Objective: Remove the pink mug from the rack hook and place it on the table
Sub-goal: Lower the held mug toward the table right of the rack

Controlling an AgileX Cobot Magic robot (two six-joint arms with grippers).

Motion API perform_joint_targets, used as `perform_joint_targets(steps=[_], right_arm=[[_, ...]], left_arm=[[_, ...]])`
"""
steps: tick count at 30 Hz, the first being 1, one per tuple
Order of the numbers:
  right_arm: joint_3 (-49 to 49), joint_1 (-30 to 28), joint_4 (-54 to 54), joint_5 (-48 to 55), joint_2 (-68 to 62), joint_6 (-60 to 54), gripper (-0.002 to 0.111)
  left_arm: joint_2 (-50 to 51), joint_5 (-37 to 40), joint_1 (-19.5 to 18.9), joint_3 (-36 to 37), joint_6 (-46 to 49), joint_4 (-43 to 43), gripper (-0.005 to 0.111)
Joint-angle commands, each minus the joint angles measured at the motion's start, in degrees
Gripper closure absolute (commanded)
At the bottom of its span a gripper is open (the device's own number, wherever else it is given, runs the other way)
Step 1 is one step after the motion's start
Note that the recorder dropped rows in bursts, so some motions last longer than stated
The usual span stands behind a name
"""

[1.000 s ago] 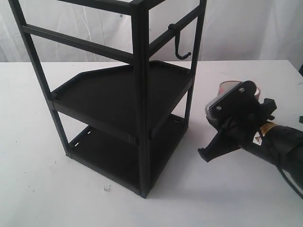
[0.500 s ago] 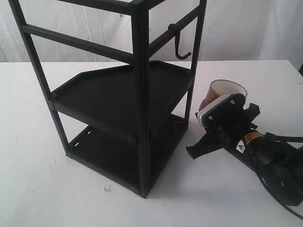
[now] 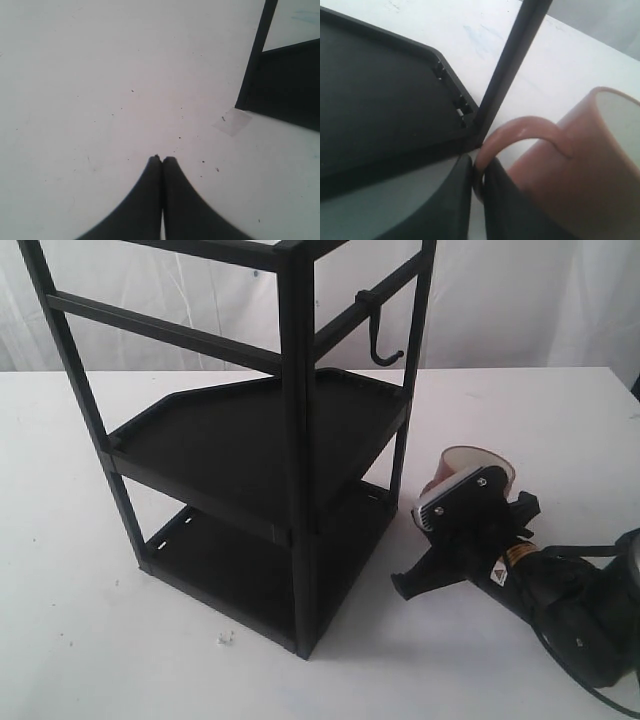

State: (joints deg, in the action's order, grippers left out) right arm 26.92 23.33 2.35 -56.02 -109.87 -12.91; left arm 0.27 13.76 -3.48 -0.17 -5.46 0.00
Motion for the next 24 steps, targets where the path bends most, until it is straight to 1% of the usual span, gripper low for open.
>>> perform_joint_targets(steps=[1, 14, 16, 20, 24], right_arm=[[-0.2, 0.1, 0.0, -1.2, -1.2, 3.2, 0.108], [-0.2, 0.1, 0.0, -1.3, -1.2, 3.2, 0.108], [-0.2, 0.1, 0.0, -1.2, -1.2, 3.2, 0.105], [-0.2, 0.1, 0.0, -1.2, -1.2, 3.2, 0.094], [-0.2, 0.1, 0.0, -1.1, -1.2, 3.2, 0.089]], left_arm=[[-0.3, 0.4, 0.3, 0.2, -0.1, 0.0, 0.107], [-0.3, 0.4, 0.3, 0.2, -0.1, 0.0, 0.107], [-0.3, 0.4, 0.3, 0.2, -0.1, 0.0, 0.107], [-0.3, 0.4, 0.3, 0.2, -0.1, 0.0, 0.107], [-0.3, 0.4, 0.3, 0.2, -0.1, 0.0, 0.107]])
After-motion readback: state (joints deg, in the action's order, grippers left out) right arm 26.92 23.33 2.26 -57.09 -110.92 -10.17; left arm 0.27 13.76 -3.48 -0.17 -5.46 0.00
